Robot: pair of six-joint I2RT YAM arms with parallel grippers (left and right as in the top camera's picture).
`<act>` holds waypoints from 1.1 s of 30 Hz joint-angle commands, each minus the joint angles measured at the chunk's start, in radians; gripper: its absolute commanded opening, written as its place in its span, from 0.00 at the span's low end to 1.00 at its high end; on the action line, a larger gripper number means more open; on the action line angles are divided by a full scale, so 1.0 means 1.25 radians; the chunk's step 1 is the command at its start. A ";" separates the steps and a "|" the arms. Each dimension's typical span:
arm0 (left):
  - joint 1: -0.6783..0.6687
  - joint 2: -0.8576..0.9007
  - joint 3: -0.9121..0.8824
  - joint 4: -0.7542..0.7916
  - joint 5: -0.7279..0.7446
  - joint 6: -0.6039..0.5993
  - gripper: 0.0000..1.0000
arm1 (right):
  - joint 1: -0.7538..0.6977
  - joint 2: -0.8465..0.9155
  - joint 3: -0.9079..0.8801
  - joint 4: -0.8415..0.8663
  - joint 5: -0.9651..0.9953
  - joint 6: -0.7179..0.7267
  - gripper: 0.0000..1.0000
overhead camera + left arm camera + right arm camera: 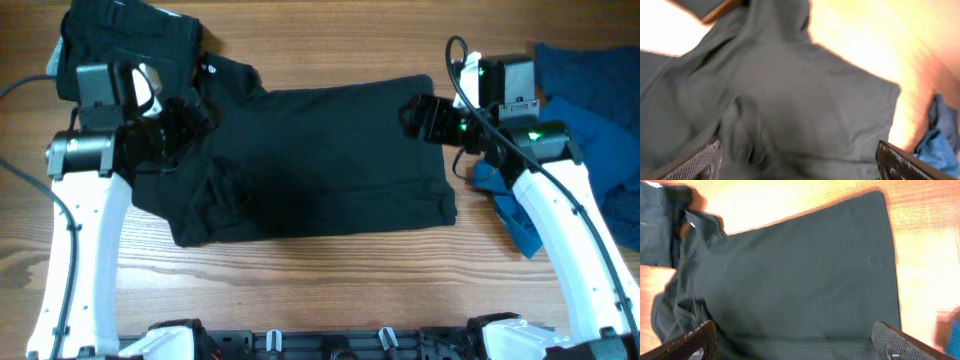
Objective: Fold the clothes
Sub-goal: 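Lift the hem and fold it up toward the collar with both grippers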
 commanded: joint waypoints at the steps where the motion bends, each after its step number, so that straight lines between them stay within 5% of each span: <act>1: -0.061 0.083 0.042 0.054 0.035 0.032 0.99 | -0.010 0.098 0.046 0.042 -0.030 -0.034 0.99; 8: -0.142 0.337 0.296 0.024 -0.125 0.034 0.99 | -0.043 0.380 0.350 -0.077 -0.110 -0.104 0.99; 13: -0.133 0.536 0.443 0.017 -0.135 0.031 0.99 | -0.061 0.529 0.548 -0.156 -0.075 -0.113 0.99; 19: -0.132 0.670 0.530 0.039 -0.144 0.017 0.99 | -0.113 0.596 0.556 -0.148 -0.078 -0.080 1.00; 33: -0.128 0.731 0.530 0.163 -0.156 -0.040 0.95 | -0.129 0.706 0.556 -0.119 -0.077 -0.094 0.99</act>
